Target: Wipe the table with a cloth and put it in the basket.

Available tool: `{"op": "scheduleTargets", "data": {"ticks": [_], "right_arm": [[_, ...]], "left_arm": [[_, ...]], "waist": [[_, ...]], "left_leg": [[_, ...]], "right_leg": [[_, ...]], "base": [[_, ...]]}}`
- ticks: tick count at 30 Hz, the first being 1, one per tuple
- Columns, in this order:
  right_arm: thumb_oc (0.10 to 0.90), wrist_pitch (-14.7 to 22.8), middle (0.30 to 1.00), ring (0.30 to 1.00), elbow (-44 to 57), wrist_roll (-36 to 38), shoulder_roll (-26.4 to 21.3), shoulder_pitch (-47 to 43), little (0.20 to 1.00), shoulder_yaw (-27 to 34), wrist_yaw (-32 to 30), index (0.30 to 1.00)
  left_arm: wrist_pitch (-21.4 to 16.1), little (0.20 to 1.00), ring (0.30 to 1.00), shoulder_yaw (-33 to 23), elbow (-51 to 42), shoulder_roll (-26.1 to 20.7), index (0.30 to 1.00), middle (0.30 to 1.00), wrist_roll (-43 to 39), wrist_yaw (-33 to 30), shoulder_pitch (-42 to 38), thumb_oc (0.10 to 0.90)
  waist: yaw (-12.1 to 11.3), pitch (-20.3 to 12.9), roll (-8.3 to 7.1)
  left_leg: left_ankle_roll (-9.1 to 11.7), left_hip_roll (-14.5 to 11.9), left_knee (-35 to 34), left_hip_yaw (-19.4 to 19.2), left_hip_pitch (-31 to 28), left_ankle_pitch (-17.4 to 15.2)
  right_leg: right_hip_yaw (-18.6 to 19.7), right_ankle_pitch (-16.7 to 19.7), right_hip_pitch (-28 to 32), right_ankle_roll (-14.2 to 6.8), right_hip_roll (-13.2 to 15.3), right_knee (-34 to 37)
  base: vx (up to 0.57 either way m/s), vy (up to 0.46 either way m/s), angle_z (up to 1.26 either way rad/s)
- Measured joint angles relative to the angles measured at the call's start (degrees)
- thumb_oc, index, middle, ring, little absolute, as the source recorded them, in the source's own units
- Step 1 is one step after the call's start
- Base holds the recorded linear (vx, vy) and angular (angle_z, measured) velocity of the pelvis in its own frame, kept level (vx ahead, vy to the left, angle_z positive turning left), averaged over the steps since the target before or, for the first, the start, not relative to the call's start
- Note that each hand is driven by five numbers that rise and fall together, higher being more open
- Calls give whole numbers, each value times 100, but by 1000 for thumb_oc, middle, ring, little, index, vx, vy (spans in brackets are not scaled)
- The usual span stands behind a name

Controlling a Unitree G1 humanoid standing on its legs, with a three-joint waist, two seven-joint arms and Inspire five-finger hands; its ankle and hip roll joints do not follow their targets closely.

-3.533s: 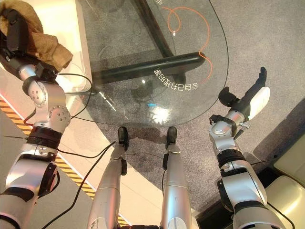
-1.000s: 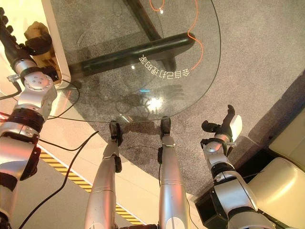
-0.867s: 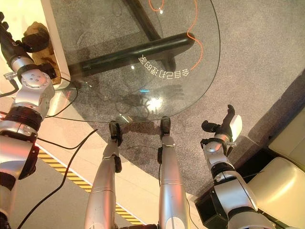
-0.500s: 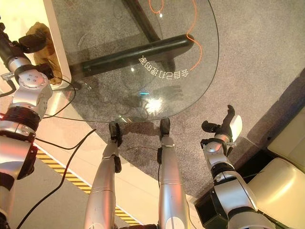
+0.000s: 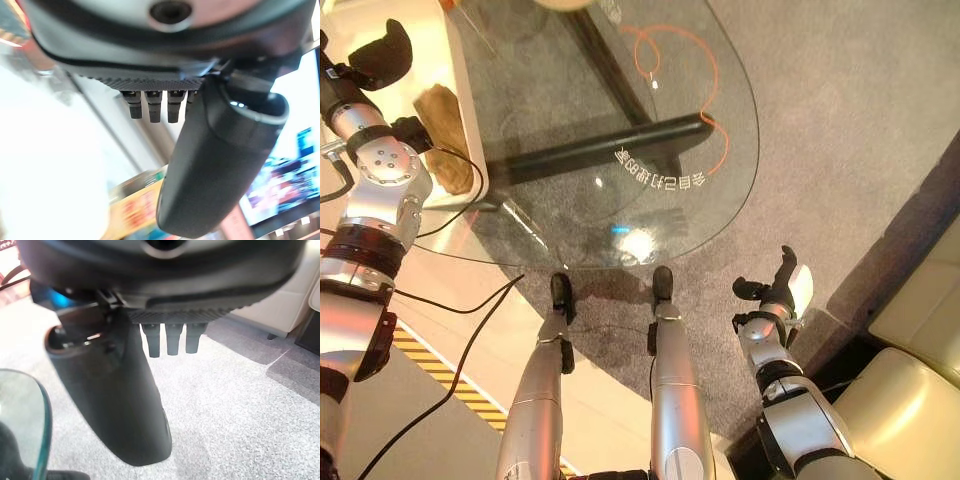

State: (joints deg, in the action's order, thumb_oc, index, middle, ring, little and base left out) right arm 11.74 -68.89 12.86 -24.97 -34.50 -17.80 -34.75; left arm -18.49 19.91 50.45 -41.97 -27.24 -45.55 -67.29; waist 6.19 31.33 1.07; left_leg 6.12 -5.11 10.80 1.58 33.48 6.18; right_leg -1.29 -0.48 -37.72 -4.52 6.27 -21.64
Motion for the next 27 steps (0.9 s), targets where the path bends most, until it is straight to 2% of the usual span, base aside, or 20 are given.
{"op": "scheduleTargets", "data": {"ticks": [6, 9, 12, 14, 17, 19, 20, 22, 23, 25, 27], "right_arm": [[800, 4, 900, 900, -54, -30, -30, 488, 900, 321, 226, 900], [800, 3, 900, 900, -132, -50, -148, 617, 900, 488, 319, 900], [800, -4, 900, 900, -213, -116, -172, 699, 900, 639, 453, 900], [800, -1, 900, 900, -206, -172, -313, 873, 900, 673, 492, 900], [800, -9, 900, 900, -204, -176, -394, 1025, 900, 772, 548, 900], [800, -7, 900, 900, -83, -250, -392, 1253, 900, 936, 633, 900], [800, -10, 900, 900, -83, -306, -390, 1459, 900, 1018, 708, 900], [800, -52, 900, 900, -103, -361, -378, 1707, 900, 1072, 855, 900], [800, -165, 900, 900, -131, -394, -333, 1860, 900, 1139, 1033, 900], [800, -412, 900, 900, -241, -398, -169, 2183, 900, 1210, 1264, 900], [800, -554, 900, 900, -274, -405, -11, 2456, 900, 1226, 1384, 900]], "left_arm": [[-95, 900, 900, -555, 7, -261, 900, 900, -111, 138, 411, 800], [-97, 900, 900, -632, 14, -507, 900, 900, -127, 249, 428, 800], [-75, 900, 900, -971, 129, -697, 900, 900, -301, 478, 629, 800], [-80, 900, 900, -1238, 135, -696, 900, 900, -460, 688, 985, 800], [-73, 900, 900, -1434, 137, -691, 900, 900, -628, 995, 1425, 800], [-87, 900, 900, -1823, -34, -529, 900, 900, -643, 1364, 2121, 800], [-70, 900, 900, -1940, -36, -349, 900, 900, -706, 1573, 2570, 800], [-59, 900, 900, -2124, -11, -150, 900, 900, -841, 1828, 3102, 800], [-43, 900, 900, -2362, 10, 71, 900, 900, -1024, 2108, 3561, 800], [29, 900, 900, -2756, 7, 472, 900, 900, -1268, 2492, 4304, 800], [188, 900, 900, -2784, 21, 634, 900, 900, -1286, 2689, 4782, 800]], "waist": [[-51, -27, 59], [-138, -70, 151], [-157, -88, 207], [-210, -342, 387], [-282, -449, 546], [-290, -530, 645], [-296, -707, 679], [-318, -1018, 682], [-312, -1170, 631], [-353, -1433, 461], [-452, -1637, 289]], "left_leg": [[0, -60, -609, -60, -1187, 115], [-1, -59, -694, -59, -1387, 115], [0, -46, -808, -62, -1779, 113], [0, -44, -933, -62, -1894, 109], [-3, -46, -993, -65, -2074, 112], [-2, -61, -1140, -16, -2349, 112], [-1, -68, -1227, 13, -2485, 110], [-4, -73, -1359, 38, -2546, 107], [-12, -65, -1420, 65, -2700, 101], [-13, -60, -1568, 70, -3034, 84], [-28, -52, -1568, 80, -3140, 17]], "right_leg": [[-75, 64, 1181, -26, -22, 572], [-110, 83, 1444, -45, -13, 765], [-132, 68, 1827, -63, 8, 840], [-150, 74, 1978, -75, 12, 1020], [-175, 91, 2186, -85, 13, 1115], [-286, 91, 2534, -95, 13, 1306], [-334, 97, 2720, -102, 10, 1467], [-397, 100, 2841, -116, 8, 1661], [-454, 131, 3087, -127, 12, 1843], [-491, 153, 3520, -145, 15, 2149], [-538, 164, 3720, -152, 16, 2326]], "base": [[23, -17, -1], [113, 35, 4], [91, 14, 4], [64, -17, 4], [69, -35, 3], [140, -35, 16], [140, -21, 16], [132, -25, 14], [135, -26, 16], [165, -25, 14], [193, -16, 11]]}}
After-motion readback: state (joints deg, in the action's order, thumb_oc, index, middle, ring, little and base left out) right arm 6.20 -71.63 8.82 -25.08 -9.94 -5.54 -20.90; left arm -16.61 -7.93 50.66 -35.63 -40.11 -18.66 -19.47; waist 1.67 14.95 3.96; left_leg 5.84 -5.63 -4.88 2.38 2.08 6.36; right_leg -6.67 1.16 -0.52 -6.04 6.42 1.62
